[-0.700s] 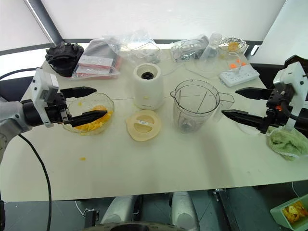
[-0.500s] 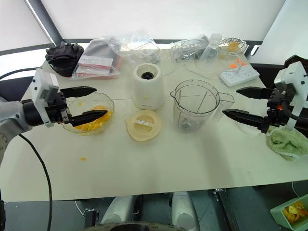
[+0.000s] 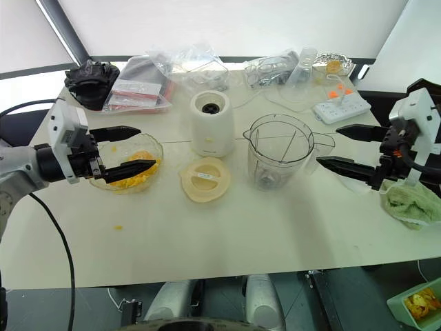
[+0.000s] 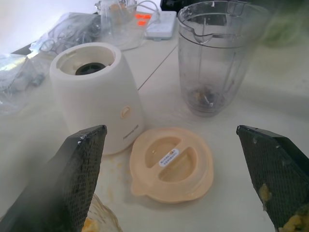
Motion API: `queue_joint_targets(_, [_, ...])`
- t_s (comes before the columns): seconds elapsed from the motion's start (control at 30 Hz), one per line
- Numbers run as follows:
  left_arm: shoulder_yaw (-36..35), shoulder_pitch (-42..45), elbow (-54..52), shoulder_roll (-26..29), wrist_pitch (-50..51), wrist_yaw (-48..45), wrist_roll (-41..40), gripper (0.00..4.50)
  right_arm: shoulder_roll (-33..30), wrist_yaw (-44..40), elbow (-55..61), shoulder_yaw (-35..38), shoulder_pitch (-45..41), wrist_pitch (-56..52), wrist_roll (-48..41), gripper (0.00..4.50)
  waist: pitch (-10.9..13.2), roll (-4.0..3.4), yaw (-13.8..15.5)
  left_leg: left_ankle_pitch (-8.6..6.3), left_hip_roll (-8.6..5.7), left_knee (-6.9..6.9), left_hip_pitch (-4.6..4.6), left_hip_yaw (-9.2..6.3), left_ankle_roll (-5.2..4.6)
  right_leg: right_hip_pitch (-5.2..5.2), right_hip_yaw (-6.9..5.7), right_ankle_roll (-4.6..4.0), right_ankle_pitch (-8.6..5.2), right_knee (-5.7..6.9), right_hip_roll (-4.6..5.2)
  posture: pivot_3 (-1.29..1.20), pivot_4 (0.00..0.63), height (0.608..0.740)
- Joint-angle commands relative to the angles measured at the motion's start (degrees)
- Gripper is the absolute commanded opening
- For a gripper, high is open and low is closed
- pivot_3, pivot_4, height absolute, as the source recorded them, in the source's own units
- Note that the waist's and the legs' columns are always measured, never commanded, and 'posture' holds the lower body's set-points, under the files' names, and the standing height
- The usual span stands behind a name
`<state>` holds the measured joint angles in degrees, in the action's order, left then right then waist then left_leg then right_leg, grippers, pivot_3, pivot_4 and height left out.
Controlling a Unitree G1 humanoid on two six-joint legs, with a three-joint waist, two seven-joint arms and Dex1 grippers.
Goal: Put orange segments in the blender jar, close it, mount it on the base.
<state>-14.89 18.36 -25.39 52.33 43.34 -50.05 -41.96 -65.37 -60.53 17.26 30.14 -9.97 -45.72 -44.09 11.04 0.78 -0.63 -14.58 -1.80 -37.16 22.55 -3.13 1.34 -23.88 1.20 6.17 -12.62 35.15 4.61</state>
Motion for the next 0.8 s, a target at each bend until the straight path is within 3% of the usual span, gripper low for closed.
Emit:
queue_joint_targets(0.03, [-1.41, 0.31, -1.71, 1.08, 0.48, 0.30, -0.93, 4.50, -0.06, 0.03, 0.30, 0.77, -1.57, 0.75, -0.66, 4.43, 0.00, 0.00, 0.02, 0.00, 0.00, 0.00, 0.00, 0.00, 0.00, 0.00, 0.00, 0.00, 0.00, 0.00, 0.00, 0.00, 0.150, 0.740])
queue_joint_targets(0.3, [-1.57, 0.14, -1.13, 1.77, 1.42, 2.40, 0.82, 4.50, 0.84, 0.74, 1.30, -1.10, -3.21, 0.31, -1.24, 4.43, 0.00, 0.00, 0.01, 0.00, 0.00, -0.01, 0.00, 0.01, 0.00, 0.00, 0.00, 0.00, 0.00, 0.01, 0.00, 0.00, 0.150, 0.740])
queue_joint_targets(0.5, [3.75, 0.88, 5.13, 1.35, 3.90, 14.89, 13.29, 4.50, 1.90, 1.31, 1.28, -3.26, -5.26, 0.80, -1.07, 4.43, -0.01, -0.01, -0.04, 0.00, -0.01, 0.00, -0.04, 0.02, 0.00, 0.00, 0.03, 0.01, 0.00, 0.05, -0.02, 0.00, 0.150, 0.740])
queue_joint_targets(0.63, [6.01, 6.56, 8.11, -8.36, 16.22, 28.78, 15.95, 4.50, 2.52, 1.54, 0.56, -5.75, -7.42, 1.27, -0.49, 4.43, 0.02, 0.06, 0.22, 0.01, -0.04, -0.07, -0.05, -0.07, -0.01, 0.08, 0.01, 0.15, 0.08, 0.09, -0.02, 0.00, 0.150, 0.740])
queue_joint_targets(0.8, [6.24, 13.72, 14.18, -19.04, 22.89, 40.42, 21.28, 4.50, 2.80, 2.03, 0.29, -7.75, -10.26, 0.88, -0.50, 4.43, 0.10, 0.21, 0.20, 0.01, -0.25, -0.14, -0.03, -0.24, -0.01, 0.14, -0.01, 0.33, 0.15, 0.08, 0.04, 0.00, 0.150, 0.740])
